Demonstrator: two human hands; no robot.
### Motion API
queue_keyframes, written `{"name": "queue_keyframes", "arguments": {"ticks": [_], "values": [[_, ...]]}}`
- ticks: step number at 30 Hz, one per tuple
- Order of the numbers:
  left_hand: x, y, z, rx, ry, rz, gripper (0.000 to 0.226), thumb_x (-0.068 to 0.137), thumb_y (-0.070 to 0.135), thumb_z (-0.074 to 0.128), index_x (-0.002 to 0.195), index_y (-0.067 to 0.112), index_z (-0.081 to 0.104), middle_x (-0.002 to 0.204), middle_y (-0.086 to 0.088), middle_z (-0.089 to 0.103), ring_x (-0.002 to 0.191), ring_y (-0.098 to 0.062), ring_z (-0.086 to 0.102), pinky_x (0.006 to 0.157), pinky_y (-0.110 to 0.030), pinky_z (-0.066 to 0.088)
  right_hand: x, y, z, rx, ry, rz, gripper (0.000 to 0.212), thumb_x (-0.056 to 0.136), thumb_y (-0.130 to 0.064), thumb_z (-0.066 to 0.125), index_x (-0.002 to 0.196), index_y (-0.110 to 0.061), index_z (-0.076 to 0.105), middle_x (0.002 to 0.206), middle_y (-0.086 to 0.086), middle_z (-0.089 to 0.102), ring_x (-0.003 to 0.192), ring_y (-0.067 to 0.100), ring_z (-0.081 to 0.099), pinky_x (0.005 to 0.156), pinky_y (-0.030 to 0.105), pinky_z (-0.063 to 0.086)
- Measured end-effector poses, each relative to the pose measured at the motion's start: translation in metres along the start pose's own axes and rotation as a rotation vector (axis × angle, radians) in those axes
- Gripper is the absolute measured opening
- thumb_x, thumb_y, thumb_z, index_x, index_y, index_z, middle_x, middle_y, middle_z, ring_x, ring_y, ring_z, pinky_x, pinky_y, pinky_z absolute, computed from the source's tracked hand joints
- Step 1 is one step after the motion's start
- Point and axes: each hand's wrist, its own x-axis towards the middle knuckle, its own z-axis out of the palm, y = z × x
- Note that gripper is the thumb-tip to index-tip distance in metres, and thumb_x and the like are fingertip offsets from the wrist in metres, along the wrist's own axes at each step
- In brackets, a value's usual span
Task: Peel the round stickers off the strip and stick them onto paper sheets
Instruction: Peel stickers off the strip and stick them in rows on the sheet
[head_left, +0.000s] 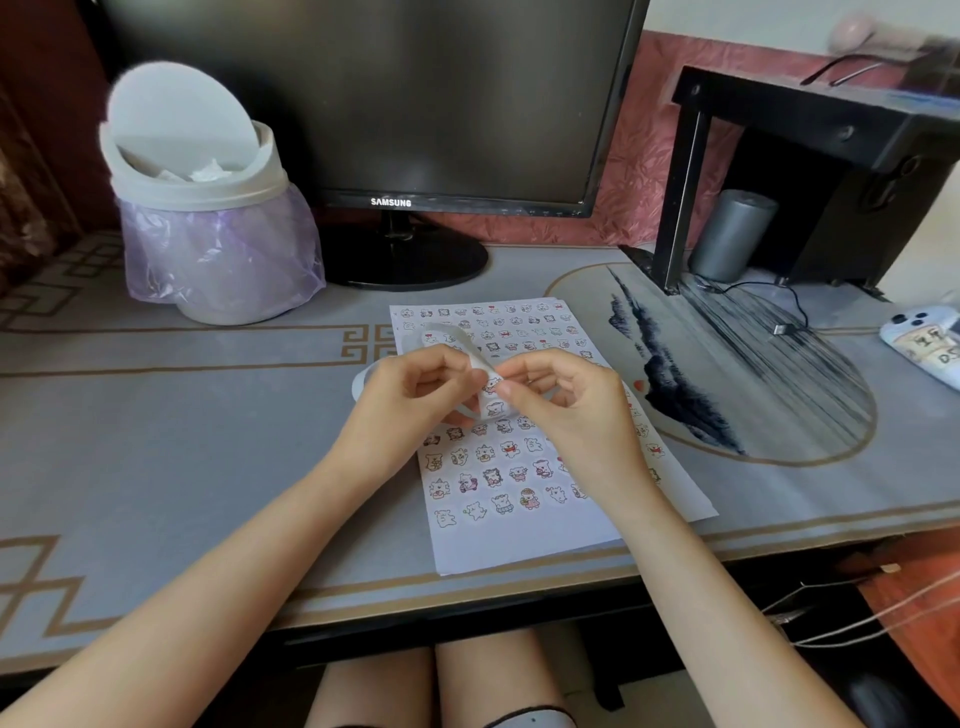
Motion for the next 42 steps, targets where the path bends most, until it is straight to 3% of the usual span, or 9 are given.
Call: {"name": "queue_keyframes", "arguments": {"ticks": [14, 25, 31, 42], "values": [[-0.0002, -0.0009, -0.0012, 0.002, -0.009, -0.031, 0.019, 0.092, 0.012, 0.058, 0.082, -0.002, 0.065, 0.074, -0.012, 0.067, 0.072, -0.017, 0.067, 0.070, -0.023, 0.056, -0.0016, -0.0017, -0.0005, -0.077, -0.010, -0.059, 0.015, 0.081, -0.006, 0.071, 0.087, -0.020, 0.069, 0.080, -0.010, 0.069, 0.075, 0.007, 0.062, 0.070, 0.018, 0.047], [-0.0010, -0.0001, -0.0012, 0.022, -0.003, -0.038, 0.018, 0.092, 0.013, 0.058, 0.083, -0.001, 0.066, 0.076, -0.014, 0.067, 0.071, -0.015, 0.067, 0.067, -0.019, 0.053, -0.0023, -0.0022, -0.0009, -0.090, -0.012, -0.068, 0.013, 0.080, -0.006, 0.072, 0.086, -0.018, 0.070, 0.081, -0.009, 0.069, 0.074, 0.002, 0.059, 0.066, 0.010, 0.041], [-0.0007, -0.0005, -0.0012, 0.031, 0.003, -0.050, 0.021, 0.092, 0.014, 0.059, 0.083, -0.004, 0.065, 0.079, -0.018, 0.069, 0.072, -0.016, 0.069, 0.072, -0.022, 0.057, -0.0031, -0.0011, 0.0001, -0.107, -0.002, -0.080, 0.013, 0.080, -0.007, 0.071, 0.085, -0.019, 0.070, 0.077, -0.016, 0.067, 0.073, 0.004, 0.059, 0.066, 0.011, 0.041], [-0.0014, 0.0008, -0.0006, 0.034, -0.006, -0.017, 0.019, 0.090, 0.012, 0.060, 0.082, -0.004, 0.067, 0.082, -0.021, 0.067, 0.072, -0.015, 0.067, 0.067, -0.016, 0.052, -0.0015, 0.0004, -0.0001, -0.055, 0.007, 0.000, 0.013, 0.079, -0.008, 0.073, 0.081, -0.020, 0.069, 0.080, -0.013, 0.069, 0.073, 0.003, 0.060, 0.068, 0.016, 0.043]]}}
